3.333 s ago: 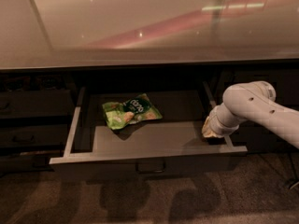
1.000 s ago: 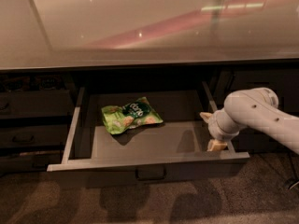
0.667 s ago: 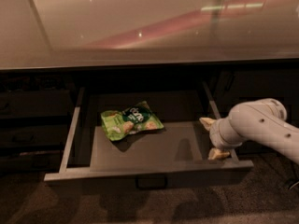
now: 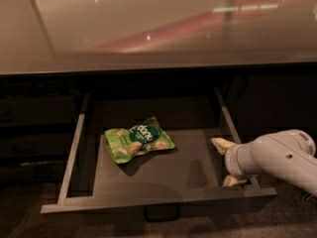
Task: Open top drawer
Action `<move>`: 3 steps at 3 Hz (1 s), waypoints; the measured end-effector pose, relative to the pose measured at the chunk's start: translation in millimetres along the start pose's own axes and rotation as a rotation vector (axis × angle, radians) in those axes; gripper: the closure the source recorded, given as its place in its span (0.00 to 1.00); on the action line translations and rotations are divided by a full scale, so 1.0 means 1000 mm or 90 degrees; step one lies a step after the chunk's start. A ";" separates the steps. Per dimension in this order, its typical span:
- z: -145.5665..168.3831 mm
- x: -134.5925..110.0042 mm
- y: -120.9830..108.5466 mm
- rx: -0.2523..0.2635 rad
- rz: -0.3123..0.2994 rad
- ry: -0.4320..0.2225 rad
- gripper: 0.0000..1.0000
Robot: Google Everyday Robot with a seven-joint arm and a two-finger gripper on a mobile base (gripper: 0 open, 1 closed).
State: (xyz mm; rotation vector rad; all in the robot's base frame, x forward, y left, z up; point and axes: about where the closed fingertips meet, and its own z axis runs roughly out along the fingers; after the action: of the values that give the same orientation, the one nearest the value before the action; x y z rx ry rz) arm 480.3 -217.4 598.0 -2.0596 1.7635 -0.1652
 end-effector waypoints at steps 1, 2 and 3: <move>-0.006 -0.001 -0.002 0.000 0.000 0.000 0.00; -0.007 -0.001 0.003 -0.002 -0.002 -0.001 0.00; -0.010 -0.001 0.008 -0.001 -0.010 -0.002 0.00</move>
Offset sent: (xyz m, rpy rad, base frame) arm -0.1315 -0.0282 -0.1107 -0.0217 0.0381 0.0854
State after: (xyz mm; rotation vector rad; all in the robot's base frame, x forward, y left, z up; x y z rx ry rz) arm 469.1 -219.3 604.1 -2.0743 1.7465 -0.1651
